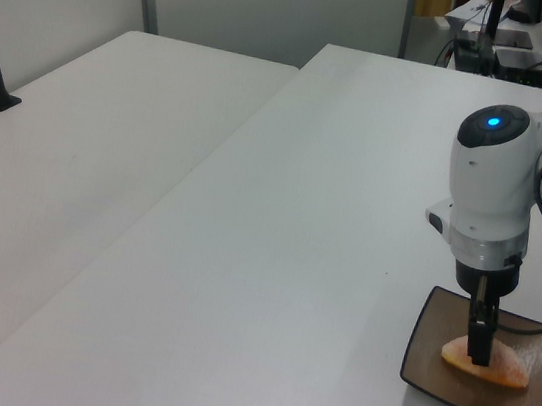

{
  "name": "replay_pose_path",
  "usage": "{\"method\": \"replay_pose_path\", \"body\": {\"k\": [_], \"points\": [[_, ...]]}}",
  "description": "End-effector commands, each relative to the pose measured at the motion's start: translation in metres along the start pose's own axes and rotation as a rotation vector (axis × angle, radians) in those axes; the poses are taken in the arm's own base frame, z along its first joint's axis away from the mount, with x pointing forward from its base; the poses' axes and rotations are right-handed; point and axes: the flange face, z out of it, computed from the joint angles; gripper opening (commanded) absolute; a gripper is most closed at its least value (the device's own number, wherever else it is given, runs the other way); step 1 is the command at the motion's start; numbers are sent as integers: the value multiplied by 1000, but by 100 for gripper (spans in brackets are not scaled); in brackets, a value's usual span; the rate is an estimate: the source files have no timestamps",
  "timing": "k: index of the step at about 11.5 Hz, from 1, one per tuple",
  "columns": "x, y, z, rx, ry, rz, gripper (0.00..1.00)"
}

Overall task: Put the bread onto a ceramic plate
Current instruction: 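Lower the bread roll onto the plate and open the gripper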

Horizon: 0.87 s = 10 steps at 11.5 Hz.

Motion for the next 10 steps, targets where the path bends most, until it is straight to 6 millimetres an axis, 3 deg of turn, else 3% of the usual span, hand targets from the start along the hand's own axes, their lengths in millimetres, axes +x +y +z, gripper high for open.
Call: {"method": "replay_pose_path", "body": {"k": [1,4,5,8,10], "points": [[8,10,-23,21,40,9,100],[22,38,-53,38,88,52,100],[23,57,-69,25,111,39,100],[51,145,-127,42,116,73,100],[68,203,-150,63,124,93,100]]}}
